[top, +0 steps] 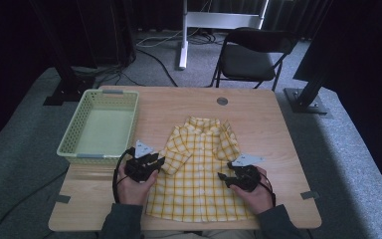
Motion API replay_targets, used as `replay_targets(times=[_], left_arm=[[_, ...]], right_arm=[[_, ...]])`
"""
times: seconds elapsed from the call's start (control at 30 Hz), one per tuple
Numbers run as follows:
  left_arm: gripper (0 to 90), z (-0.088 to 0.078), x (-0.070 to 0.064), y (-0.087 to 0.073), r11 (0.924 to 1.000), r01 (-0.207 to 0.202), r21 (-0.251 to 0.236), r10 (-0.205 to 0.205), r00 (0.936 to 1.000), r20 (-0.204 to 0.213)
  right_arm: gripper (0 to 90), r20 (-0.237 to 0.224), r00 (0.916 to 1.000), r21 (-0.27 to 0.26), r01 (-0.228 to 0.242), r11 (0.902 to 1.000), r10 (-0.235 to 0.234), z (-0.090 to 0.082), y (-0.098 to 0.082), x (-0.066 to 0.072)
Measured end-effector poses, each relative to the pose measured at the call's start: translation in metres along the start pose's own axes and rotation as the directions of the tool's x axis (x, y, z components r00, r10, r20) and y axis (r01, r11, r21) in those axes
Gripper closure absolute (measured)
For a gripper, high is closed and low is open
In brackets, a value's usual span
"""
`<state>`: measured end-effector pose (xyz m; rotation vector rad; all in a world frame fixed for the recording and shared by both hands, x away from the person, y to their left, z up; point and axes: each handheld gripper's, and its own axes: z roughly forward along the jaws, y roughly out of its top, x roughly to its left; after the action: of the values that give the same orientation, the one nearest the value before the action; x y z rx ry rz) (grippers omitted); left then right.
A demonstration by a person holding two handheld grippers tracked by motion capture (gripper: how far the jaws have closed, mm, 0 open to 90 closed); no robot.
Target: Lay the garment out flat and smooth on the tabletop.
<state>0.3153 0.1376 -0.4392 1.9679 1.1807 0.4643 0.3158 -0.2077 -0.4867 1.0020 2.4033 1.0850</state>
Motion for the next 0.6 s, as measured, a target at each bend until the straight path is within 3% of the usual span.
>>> replay_targets(times=[0.17,0.43,0.6], left_arm=[[62.5,0.020,0.010,0.010,0.9988,-0.011,0.048,0.014,0.9989,-0.046],[60.1,0.043,0.015,0.016,0.9938,-0.025,0.109,0.031,0.9980,-0.055],[59.7,0.052,0.019,0.011,0.9898,-0.006,0.143,0.014,0.9982,-0.058]], right_arm=[[42.8,0.000,1.0000,0.000,0.000,1.0000,0.000,0.000,0.000,0.000],[42.8,0.000,1.0000,0.000,0.000,1.0000,0.000,0.000,0.000,0.000],[42.8,0.000,1.0000,0.000,0.001,1.0000,-0.001,0.000,0.000,0.000]])
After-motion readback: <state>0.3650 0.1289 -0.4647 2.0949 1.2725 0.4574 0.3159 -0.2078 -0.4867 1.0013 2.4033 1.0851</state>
